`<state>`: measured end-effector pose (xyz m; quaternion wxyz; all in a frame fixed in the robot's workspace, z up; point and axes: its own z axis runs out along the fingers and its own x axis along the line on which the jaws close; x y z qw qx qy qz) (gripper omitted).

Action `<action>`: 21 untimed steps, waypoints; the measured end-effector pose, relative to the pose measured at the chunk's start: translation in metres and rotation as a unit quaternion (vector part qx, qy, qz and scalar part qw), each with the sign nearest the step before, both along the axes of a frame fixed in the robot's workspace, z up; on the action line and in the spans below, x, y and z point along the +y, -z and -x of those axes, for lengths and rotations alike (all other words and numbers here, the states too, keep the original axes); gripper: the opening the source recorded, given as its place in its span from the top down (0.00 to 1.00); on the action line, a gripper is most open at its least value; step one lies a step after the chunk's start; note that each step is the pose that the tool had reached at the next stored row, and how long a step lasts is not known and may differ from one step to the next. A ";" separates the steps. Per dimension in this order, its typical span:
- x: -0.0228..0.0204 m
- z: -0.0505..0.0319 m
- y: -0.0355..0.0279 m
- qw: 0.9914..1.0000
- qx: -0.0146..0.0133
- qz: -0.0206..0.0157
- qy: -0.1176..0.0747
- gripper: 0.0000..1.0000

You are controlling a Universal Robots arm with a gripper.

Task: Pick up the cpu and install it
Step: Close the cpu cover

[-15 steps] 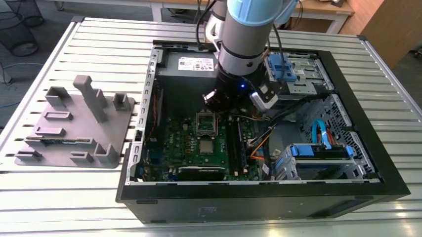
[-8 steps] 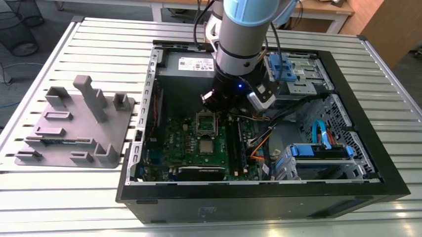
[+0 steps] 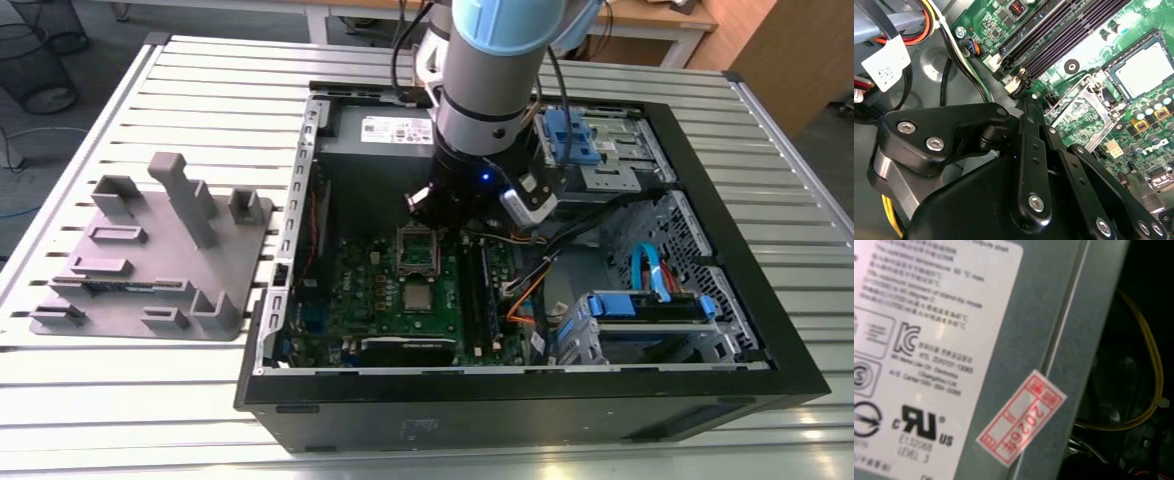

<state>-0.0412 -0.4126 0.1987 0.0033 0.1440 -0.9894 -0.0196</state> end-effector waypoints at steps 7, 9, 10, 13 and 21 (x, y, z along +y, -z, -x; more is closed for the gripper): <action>-0.0022 0.0001 -0.0033 1.000 0.000 0.003 0.000 0.89; -0.0022 0.0001 -0.0033 1.000 0.000 0.003 0.000 0.89; -0.0023 0.0000 -0.0033 1.000 0.000 0.003 0.000 0.89; -0.0024 0.0001 -0.0038 1.000 0.000 0.003 0.000 0.89; -0.0056 0.0000 -0.0151 1.000 0.000 0.003 -0.004 0.89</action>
